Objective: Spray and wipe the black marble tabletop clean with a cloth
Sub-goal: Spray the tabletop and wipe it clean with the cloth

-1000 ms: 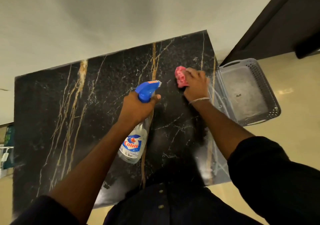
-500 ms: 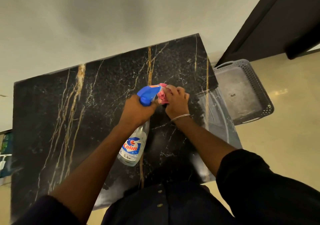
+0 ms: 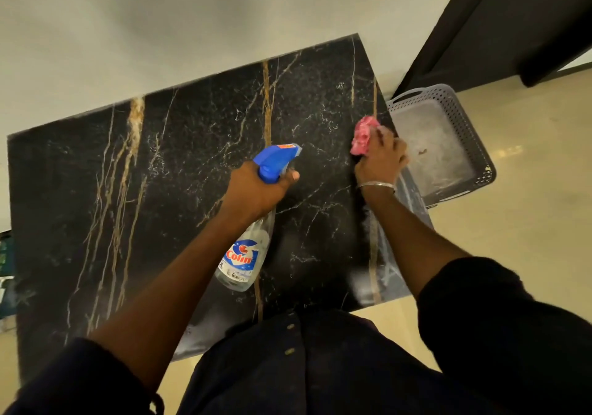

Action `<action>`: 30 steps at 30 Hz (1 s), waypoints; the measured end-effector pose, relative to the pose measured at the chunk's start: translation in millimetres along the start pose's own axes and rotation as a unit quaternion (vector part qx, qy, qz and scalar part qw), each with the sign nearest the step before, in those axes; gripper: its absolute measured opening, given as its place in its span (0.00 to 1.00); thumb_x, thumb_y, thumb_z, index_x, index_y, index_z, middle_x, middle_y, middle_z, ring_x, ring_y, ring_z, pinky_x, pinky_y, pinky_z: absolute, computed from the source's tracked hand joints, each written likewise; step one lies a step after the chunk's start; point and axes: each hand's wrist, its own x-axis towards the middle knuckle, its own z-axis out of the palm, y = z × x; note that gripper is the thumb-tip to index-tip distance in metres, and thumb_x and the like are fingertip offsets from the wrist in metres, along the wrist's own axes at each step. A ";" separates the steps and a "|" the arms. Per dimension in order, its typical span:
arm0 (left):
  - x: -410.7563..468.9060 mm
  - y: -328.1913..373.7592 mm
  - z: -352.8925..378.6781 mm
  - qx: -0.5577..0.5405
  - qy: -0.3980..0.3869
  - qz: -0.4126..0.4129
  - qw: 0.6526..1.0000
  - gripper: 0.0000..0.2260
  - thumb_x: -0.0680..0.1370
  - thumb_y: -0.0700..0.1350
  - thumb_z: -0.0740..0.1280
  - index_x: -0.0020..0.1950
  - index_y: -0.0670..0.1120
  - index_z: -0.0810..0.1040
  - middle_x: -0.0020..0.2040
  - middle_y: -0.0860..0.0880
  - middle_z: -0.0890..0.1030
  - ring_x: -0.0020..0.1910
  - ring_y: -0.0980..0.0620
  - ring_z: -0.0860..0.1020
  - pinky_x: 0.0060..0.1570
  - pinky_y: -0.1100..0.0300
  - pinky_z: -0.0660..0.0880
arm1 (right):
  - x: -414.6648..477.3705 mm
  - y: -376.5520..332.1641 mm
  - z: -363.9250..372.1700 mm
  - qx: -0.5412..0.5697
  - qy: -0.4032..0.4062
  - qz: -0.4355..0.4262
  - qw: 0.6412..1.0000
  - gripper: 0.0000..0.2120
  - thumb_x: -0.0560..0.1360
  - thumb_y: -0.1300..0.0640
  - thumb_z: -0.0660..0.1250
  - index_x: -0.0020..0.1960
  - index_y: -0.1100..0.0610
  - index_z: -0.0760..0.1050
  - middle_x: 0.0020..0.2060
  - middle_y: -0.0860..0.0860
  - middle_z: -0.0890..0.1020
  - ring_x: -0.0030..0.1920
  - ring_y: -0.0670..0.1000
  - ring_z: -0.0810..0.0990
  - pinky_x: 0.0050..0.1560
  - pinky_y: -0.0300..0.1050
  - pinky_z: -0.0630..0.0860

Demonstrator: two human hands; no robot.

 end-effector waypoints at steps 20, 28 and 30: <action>-22.9 3.8 20.8 0.011 -0.031 0.043 0.999 0.13 0.74 0.51 0.71 0.48 0.43 0.77 0.35 0.46 0.78 0.33 0.55 0.75 0.38 0.62 0.74 | -52.8 30.0 -9.4 0.009 -0.011 0.039 0.999 0.33 0.69 0.62 0.68 0.73 0.53 0.64 0.70 0.54 0.66 0.66 0.62 0.63 0.63 0.60 0.65; -33.1 -1.6 28.2 0.042 -0.029 0.059 0.997 0.07 0.75 0.46 0.69 0.49 0.44 0.75 0.37 0.48 0.77 0.35 0.55 0.75 0.39 0.67 0.71 | -131.3 -14.4 23.6 -0.016 -0.102 -0.276 0.956 0.32 0.64 0.61 0.72 0.68 0.54 0.70 0.65 0.52 0.73 0.61 0.59 0.69 0.54 0.55 0.69; -36.1 -1.6 26.0 0.037 -0.027 0.057 0.997 0.08 0.76 0.47 0.69 0.47 0.43 0.76 0.36 0.46 0.78 0.34 0.53 0.75 0.38 0.66 0.73 | -118.5 9.2 13.8 -0.031 -0.087 -0.272 0.958 0.32 0.65 0.61 0.71 0.69 0.54 0.69 0.66 0.52 0.72 0.62 0.59 0.68 0.56 0.55 0.68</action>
